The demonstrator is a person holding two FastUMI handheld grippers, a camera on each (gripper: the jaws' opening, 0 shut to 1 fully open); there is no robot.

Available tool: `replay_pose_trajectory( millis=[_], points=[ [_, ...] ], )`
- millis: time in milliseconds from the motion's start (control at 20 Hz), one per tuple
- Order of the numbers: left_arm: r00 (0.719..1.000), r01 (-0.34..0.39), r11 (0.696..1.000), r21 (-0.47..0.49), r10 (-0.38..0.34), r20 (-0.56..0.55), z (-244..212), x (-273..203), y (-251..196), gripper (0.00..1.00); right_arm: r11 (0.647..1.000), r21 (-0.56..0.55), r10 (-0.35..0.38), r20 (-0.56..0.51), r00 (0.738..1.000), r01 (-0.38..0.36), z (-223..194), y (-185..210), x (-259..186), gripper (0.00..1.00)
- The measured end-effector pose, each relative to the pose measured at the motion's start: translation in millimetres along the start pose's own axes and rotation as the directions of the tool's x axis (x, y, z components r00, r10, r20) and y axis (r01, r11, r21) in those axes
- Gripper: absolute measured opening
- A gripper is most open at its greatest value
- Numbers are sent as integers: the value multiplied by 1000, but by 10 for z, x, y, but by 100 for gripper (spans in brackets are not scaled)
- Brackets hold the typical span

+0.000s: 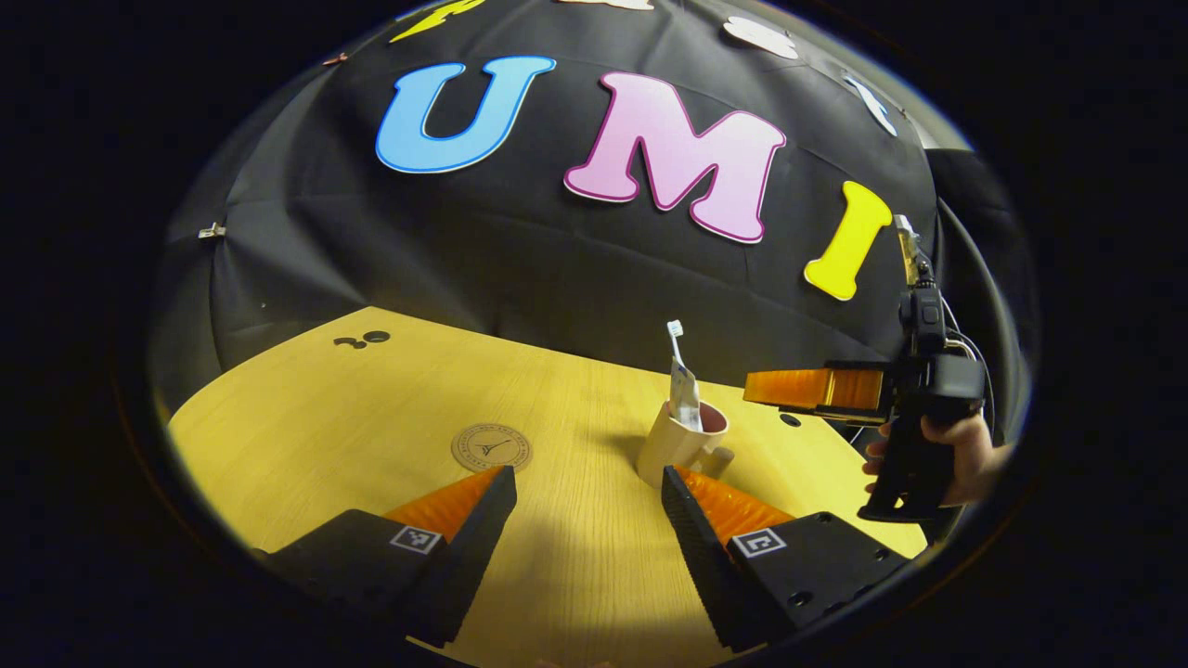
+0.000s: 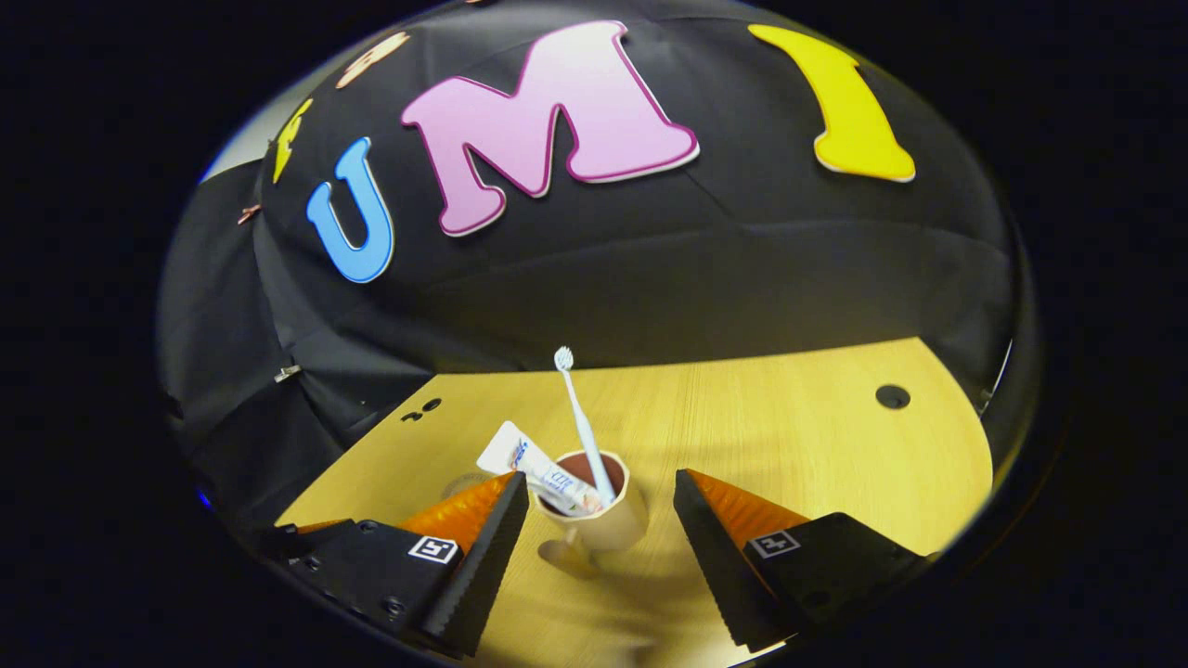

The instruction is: Put the toothbrush and toothpaste on the desktop into the cup, then pick up the cup and place it on the coaster on the desktop.

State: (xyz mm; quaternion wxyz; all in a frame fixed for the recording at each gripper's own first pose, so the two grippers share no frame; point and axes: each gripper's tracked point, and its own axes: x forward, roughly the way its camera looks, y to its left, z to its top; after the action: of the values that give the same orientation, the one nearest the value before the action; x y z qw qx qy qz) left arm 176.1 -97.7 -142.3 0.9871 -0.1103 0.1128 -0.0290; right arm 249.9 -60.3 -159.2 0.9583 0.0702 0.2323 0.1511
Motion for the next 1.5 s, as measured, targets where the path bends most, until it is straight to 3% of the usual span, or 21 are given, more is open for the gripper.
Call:
replay_pose_trajectory(
  millis=[250,400,700,1250,1500],
  points=[
    [997,-83,996,-39,82,-12,-22,-293,249,98,993,110,-26,-186,982,48,-160,63,83,97],
    [992,-125,989,-76,122,-33,-80,-465,387,98,995,71,-48,-308,950,73,-331,60,163,97],
    [980,-201,973,-117,198,-36,-67,-740,655,97,995,18,-77,-501,862,99,-760,178,304,96],
    [971,-231,964,-128,221,-91,-128,-1064,854,98,984,-58,-166,-622,765,167,-1122,206,617,94],
    [972,-221,968,-121,209,-109,-172,-1163,865,98,980,-62,-185,-637,749,190,-1154,177,640,81]
  ],
)
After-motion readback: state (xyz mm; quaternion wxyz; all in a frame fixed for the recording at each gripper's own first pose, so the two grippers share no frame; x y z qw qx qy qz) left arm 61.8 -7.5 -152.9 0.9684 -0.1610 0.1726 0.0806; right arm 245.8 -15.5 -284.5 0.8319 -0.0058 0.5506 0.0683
